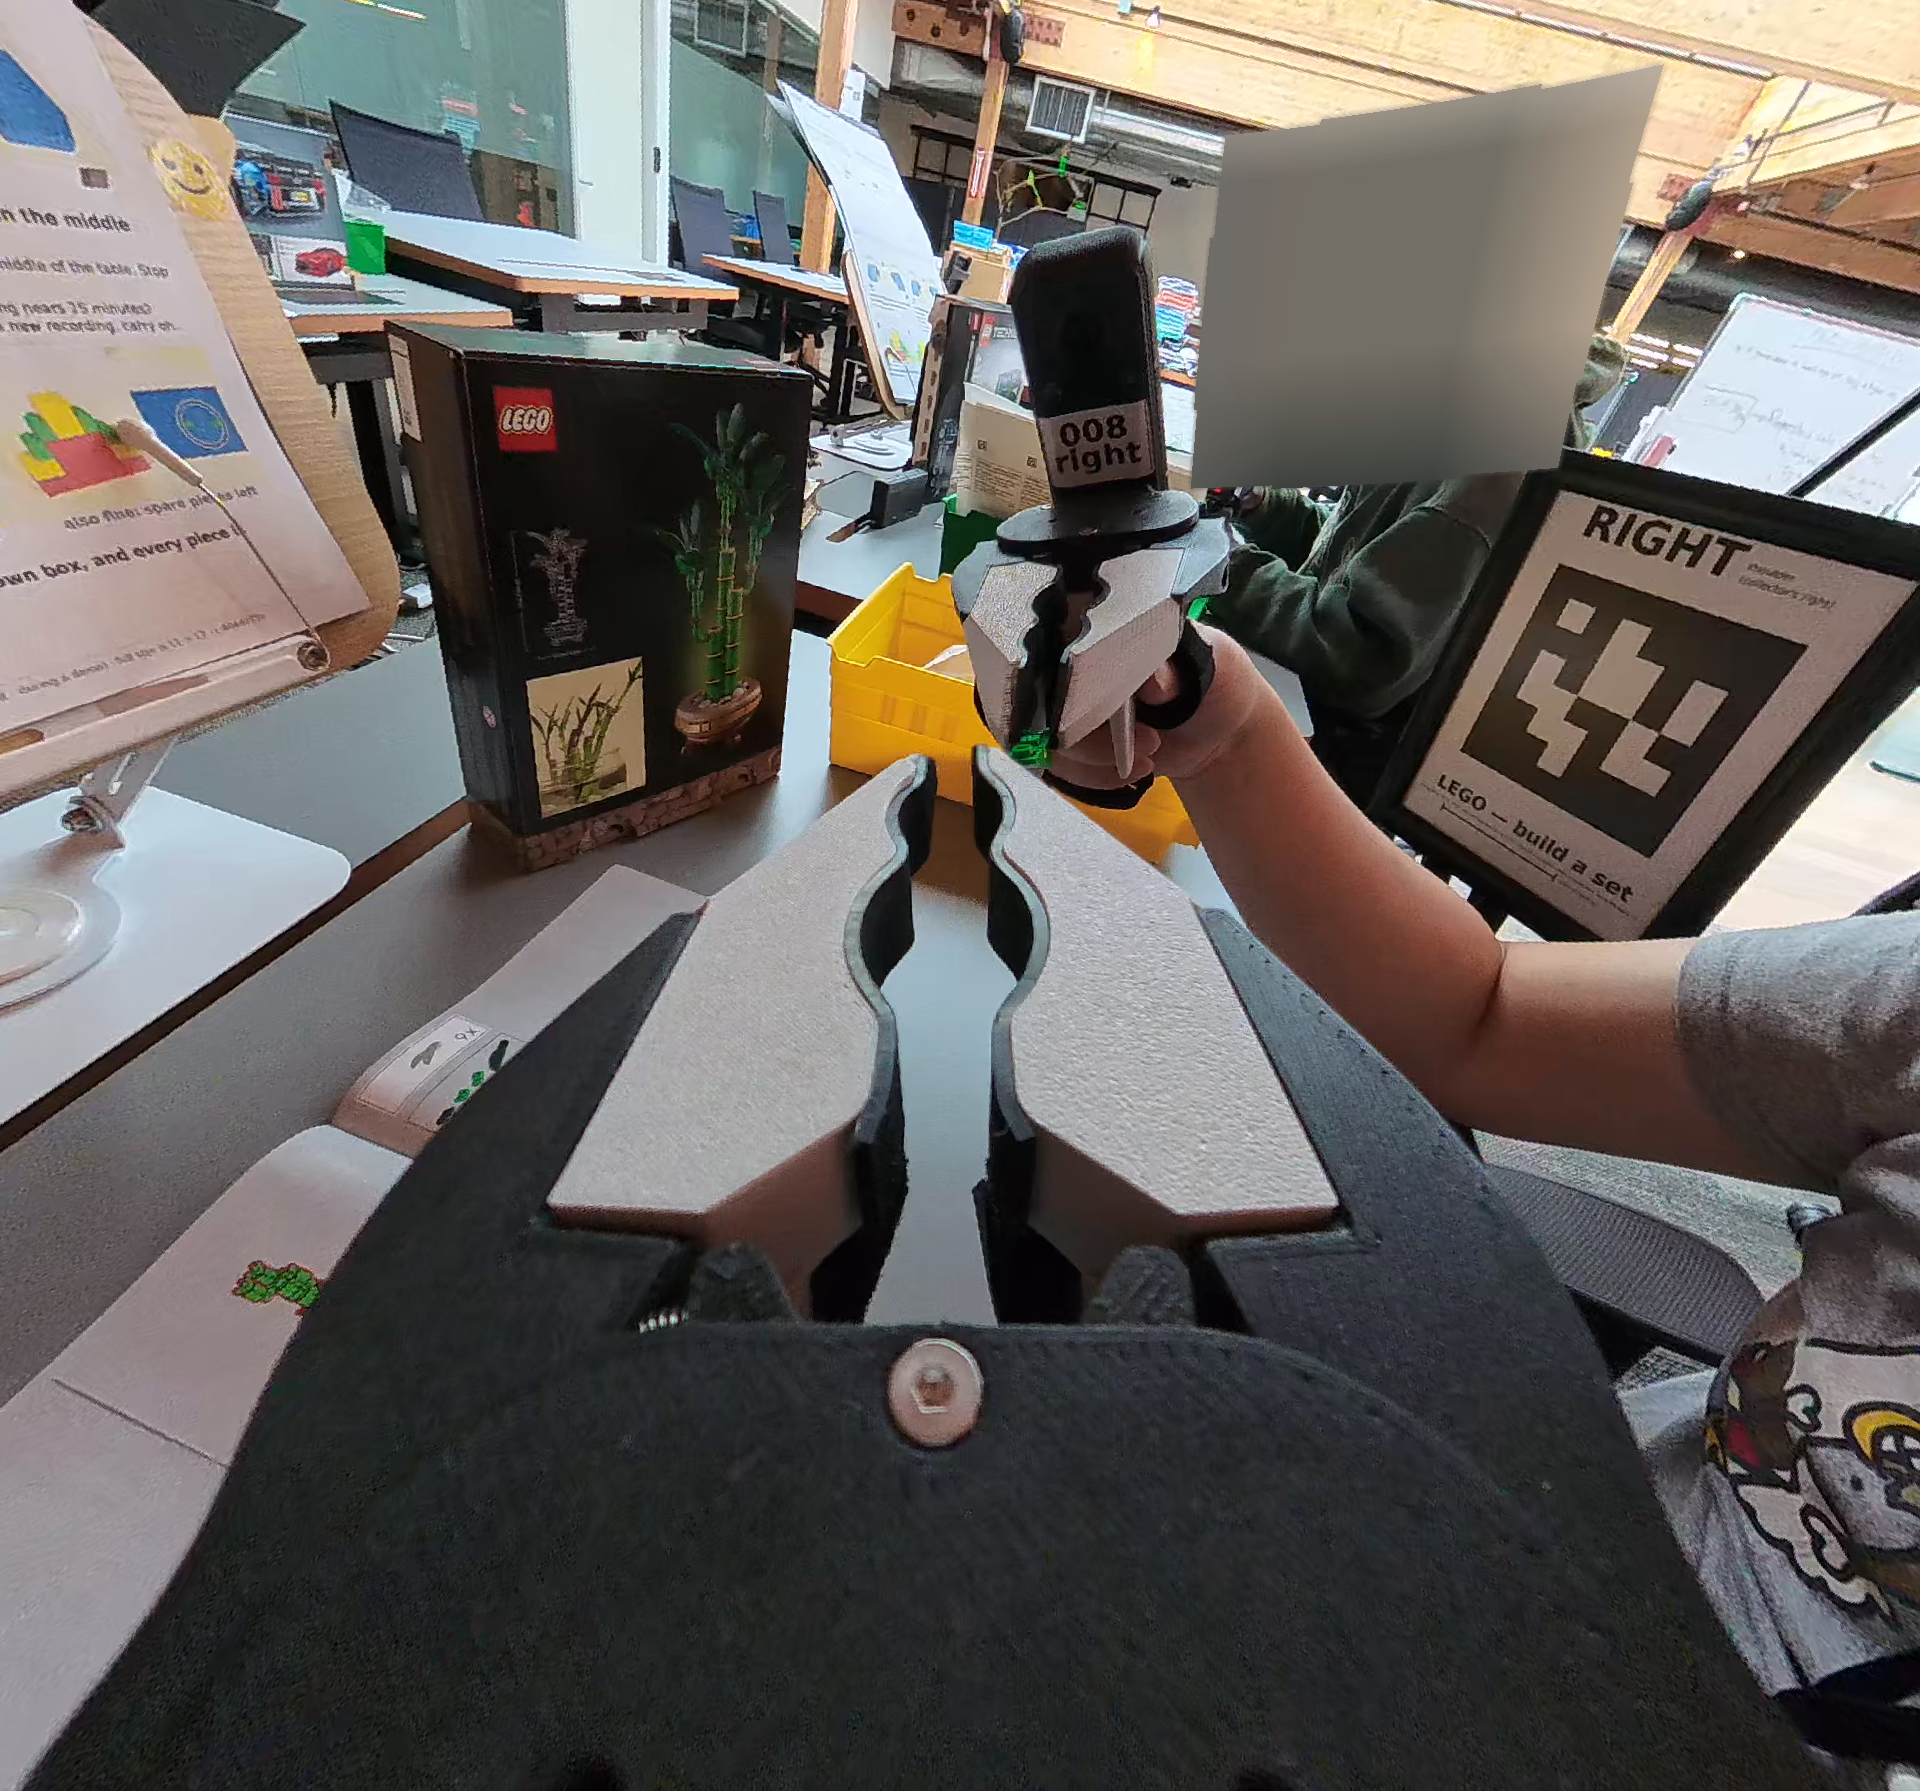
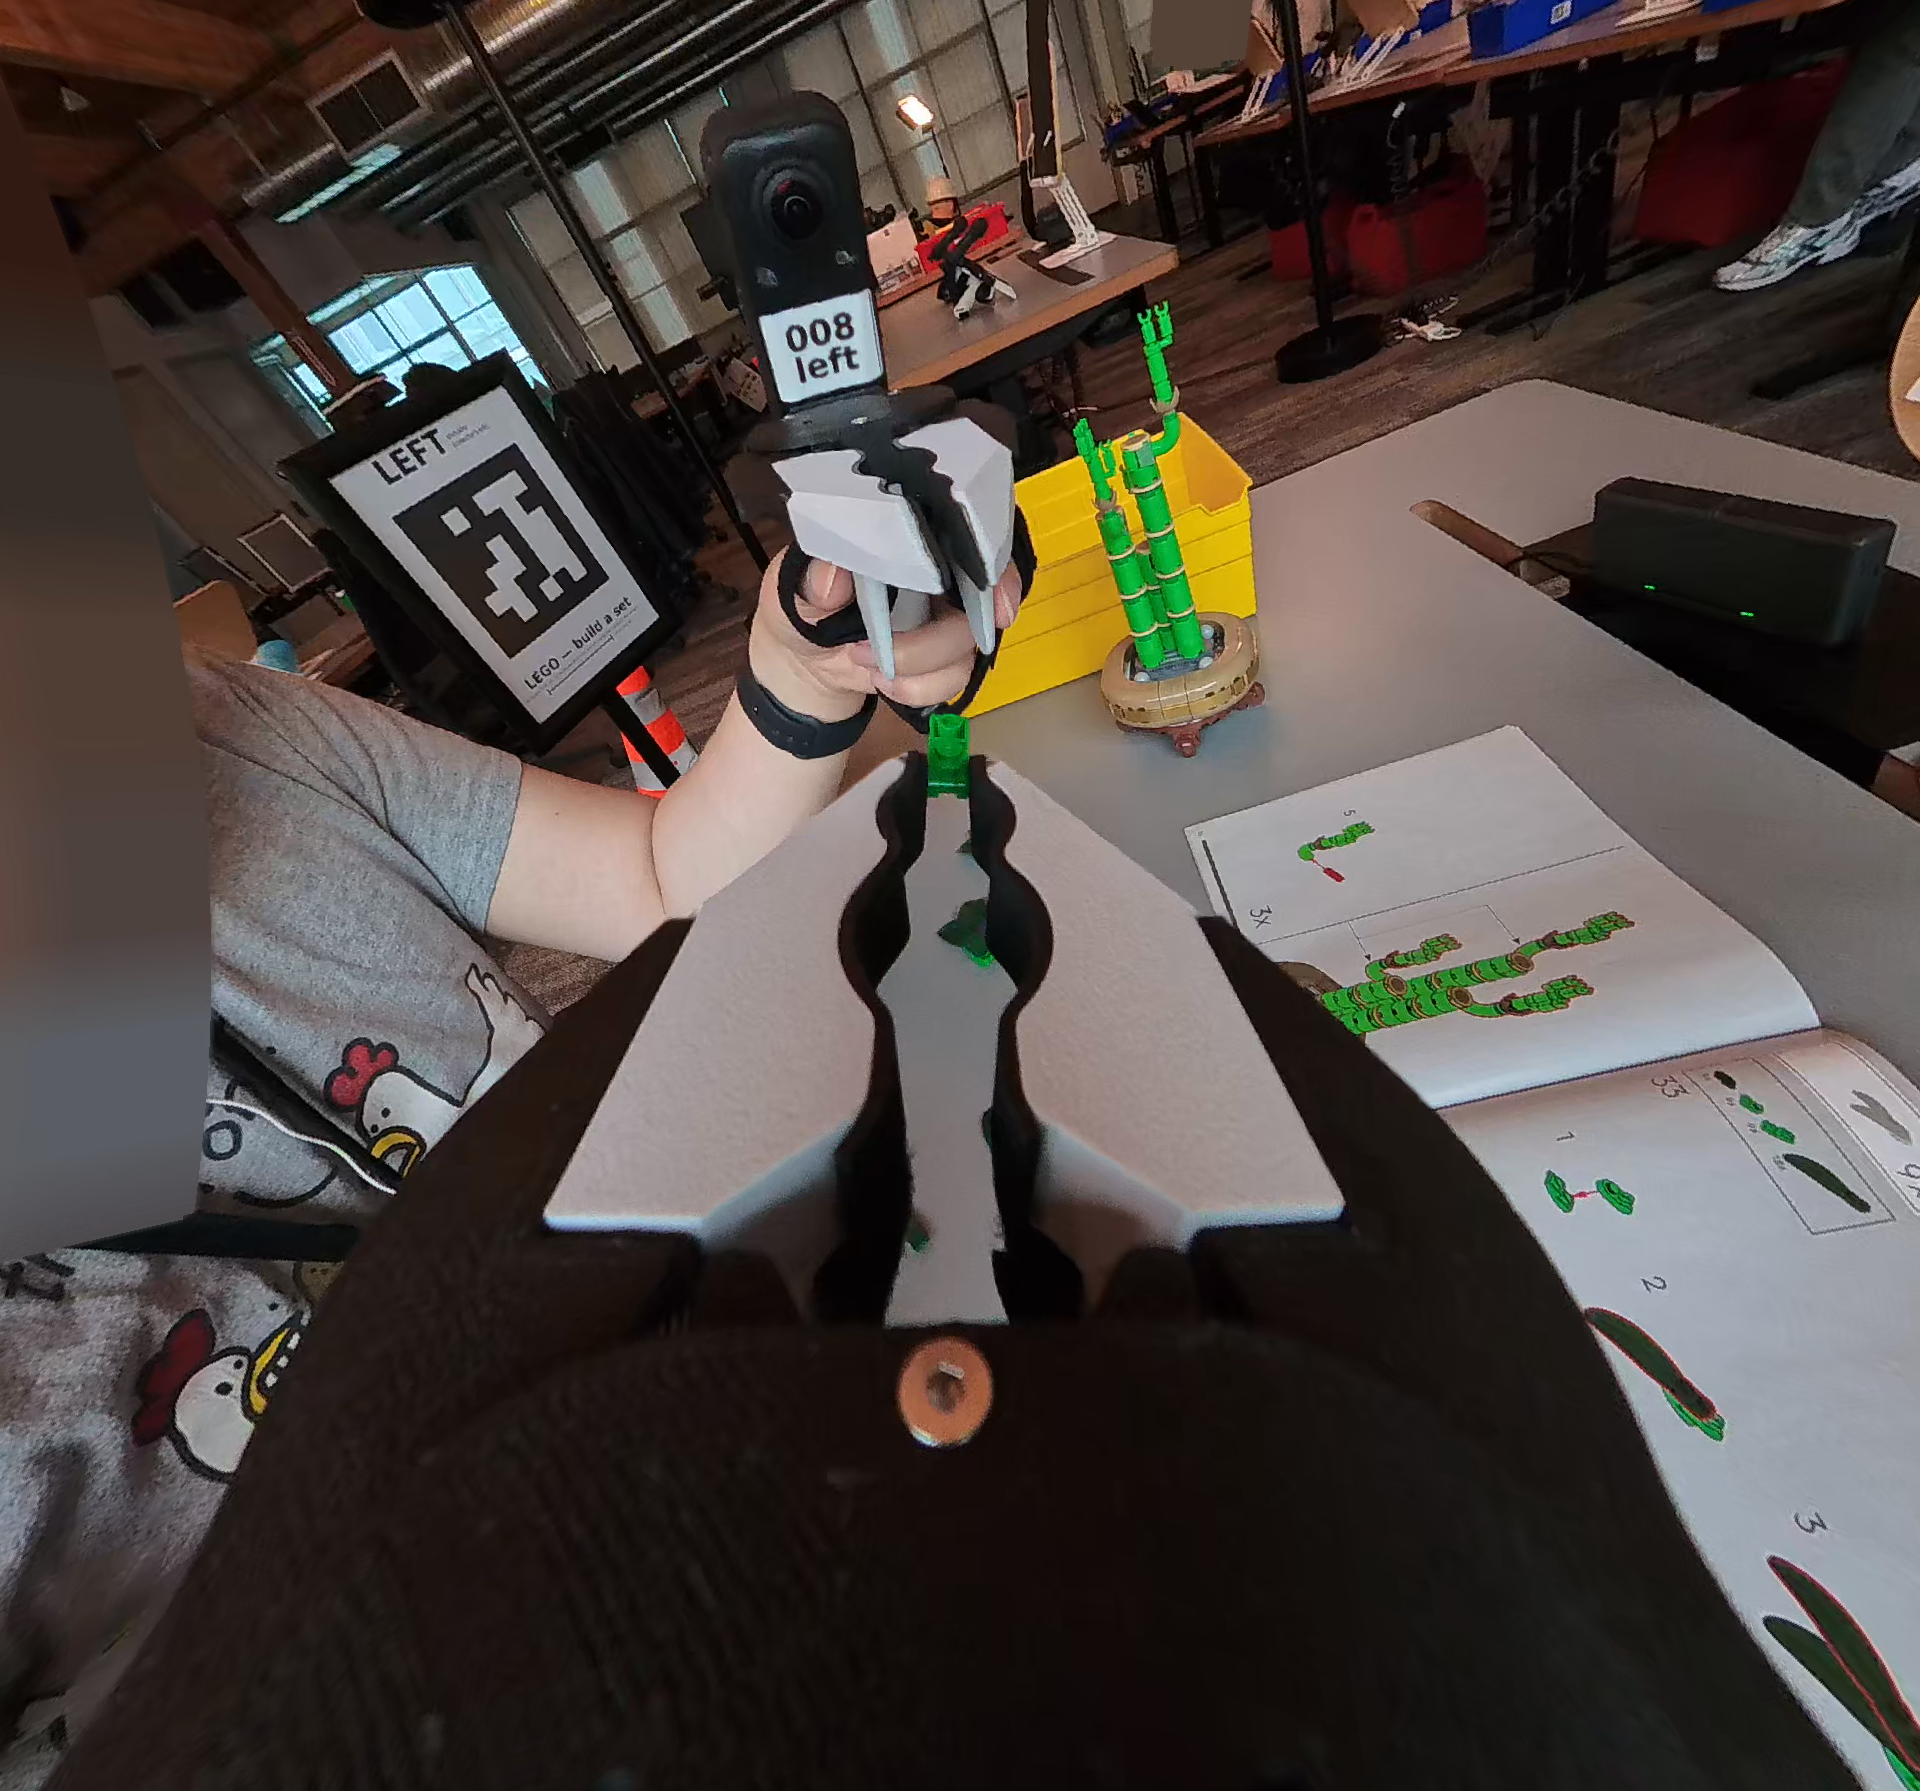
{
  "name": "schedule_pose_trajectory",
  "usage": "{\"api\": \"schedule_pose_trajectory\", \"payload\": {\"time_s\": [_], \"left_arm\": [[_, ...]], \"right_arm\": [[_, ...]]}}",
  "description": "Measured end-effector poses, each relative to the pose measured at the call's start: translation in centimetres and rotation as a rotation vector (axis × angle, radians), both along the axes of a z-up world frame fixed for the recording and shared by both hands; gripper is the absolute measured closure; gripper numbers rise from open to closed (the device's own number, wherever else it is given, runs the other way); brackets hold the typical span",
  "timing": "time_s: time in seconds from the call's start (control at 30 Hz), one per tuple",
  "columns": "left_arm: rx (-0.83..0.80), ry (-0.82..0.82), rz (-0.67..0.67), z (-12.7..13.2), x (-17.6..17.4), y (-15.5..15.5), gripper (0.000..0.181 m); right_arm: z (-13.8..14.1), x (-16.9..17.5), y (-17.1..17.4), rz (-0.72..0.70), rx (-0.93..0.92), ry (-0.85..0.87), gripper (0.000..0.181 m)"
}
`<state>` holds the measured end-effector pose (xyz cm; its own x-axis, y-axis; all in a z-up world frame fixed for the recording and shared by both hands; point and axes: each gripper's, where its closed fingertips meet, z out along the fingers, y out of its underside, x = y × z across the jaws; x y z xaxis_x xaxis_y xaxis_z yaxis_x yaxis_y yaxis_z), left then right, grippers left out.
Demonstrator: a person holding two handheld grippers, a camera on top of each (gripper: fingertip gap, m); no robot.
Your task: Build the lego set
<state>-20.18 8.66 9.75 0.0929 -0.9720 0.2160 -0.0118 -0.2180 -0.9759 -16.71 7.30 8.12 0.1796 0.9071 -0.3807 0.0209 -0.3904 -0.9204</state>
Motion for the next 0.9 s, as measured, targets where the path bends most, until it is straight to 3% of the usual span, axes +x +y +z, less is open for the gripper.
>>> {"api": "schedule_pose_trajectory", "payload": {"time_s": [0.9], "left_arm": [[0.16,0.155,-0.004,-1.0,0.5,-1.7,0.176]], "right_arm": [[0.5,0.2,-1.1,0.025,-0.025,-0.013,0.175]]}}
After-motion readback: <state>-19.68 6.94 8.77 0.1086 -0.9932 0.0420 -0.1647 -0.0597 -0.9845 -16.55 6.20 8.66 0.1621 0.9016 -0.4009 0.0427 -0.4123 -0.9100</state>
